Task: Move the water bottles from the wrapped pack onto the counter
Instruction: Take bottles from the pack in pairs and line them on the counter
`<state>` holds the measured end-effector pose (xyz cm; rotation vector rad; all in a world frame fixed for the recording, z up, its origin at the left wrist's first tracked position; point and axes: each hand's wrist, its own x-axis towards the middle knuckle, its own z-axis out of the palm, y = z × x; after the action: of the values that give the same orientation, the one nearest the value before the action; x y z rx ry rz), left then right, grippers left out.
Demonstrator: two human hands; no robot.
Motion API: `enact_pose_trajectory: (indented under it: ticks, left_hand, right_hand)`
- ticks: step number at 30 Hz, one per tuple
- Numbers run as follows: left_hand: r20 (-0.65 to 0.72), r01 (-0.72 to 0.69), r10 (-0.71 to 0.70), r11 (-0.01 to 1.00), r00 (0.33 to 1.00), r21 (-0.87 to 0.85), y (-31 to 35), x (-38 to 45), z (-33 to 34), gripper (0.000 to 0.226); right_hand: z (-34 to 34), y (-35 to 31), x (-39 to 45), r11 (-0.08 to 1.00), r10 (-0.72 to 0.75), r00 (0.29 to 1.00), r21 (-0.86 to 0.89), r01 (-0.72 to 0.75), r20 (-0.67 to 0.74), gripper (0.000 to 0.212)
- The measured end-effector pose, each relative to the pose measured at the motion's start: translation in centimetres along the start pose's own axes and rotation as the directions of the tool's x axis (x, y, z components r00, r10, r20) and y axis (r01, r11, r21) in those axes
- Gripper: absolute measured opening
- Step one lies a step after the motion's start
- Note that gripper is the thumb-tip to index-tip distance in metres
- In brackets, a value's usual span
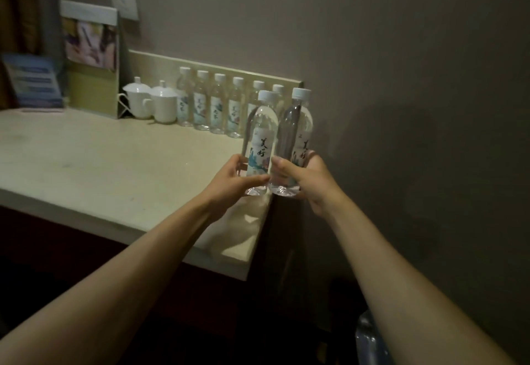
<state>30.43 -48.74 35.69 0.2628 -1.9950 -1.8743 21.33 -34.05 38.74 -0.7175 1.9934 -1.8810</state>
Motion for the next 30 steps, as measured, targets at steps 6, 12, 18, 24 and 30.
enact_pose_trajectory:
  ticks: [6,12,18,24,30]
  left_hand:
    - [-0.017,0.024,-0.023,0.998,1.0,0.066,0.5,1.6,-4.7,0.044]
    - [-0.068,0.049,-0.041,0.992,0.997,0.113,-0.3,4.5,-7.1,0.041]
    - [-0.11,0.082,-0.061,0.978,0.992,0.193,-0.6,8.6,-11.4,0.043]
    - [-0.127,0.095,-0.062,0.956,0.99,0.278,-0.6,13.9,-15.2,0.048]
    - [-0.169,0.106,-0.045,0.923,0.985,0.369,-2.2,17.3,-18.0,0.053]
  right_hand:
    - [4.5,-0.7,2.6,0.999,0.046,0.999,-0.02,-0.046,-0.003,0.04]
    - [6.8,0.6,5.8,0.992,-0.065,0.993,-0.118,0.053,-0.095,0.059]
    - [9.8,2.1,11.7,0.972,-0.058,0.997,-0.232,0.046,-0.047,0.077]
    - [13.5,3.1,17.7,0.928,-0.052,0.992,-0.372,0.007,-0.112,0.076]
    - [16.7,3.9,21.2,0.872,-0.078,0.991,-0.49,0.013,-0.111,0.079]
